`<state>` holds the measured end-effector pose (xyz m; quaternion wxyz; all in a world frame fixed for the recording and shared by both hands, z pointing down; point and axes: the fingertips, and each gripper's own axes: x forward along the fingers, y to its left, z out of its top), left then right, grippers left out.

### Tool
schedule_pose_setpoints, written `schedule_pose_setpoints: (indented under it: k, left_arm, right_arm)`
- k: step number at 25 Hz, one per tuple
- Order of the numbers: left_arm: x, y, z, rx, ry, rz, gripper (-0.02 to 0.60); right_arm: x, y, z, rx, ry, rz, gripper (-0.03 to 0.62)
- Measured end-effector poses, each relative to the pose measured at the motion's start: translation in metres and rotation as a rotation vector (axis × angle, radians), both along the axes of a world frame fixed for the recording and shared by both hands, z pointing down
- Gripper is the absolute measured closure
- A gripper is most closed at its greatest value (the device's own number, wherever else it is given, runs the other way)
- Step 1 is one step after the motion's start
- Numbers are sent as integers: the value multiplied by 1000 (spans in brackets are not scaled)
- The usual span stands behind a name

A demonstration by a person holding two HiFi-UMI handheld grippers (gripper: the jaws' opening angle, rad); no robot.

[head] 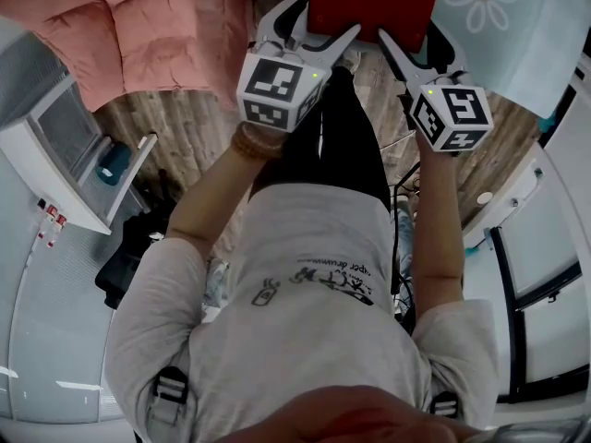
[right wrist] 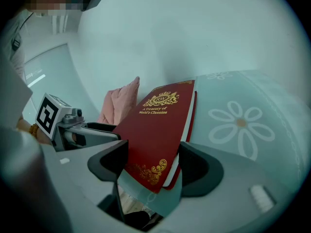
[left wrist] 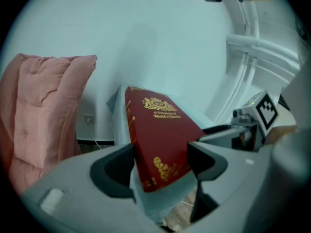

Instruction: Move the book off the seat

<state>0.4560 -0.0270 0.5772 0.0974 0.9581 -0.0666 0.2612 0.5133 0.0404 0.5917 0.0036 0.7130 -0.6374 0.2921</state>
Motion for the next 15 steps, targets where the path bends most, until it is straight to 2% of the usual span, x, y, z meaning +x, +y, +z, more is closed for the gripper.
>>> schedule_pose_setpoints:
  k: [8, 12, 15]
  left_arm:
    - [0, -20, 2, -12, 0, -21, 237]
    - [-10, -6, -13, 17, -8, -5, 242]
    - [-4, -5, -26, 42, -4, 0, 250]
  right_arm:
    - [2, -20, 4, -4, -55, -8, 263]
    - [1, -3, -9, -9, -3, 33, 270]
    - [20, 5, -19, -17, 69, 62, 270]
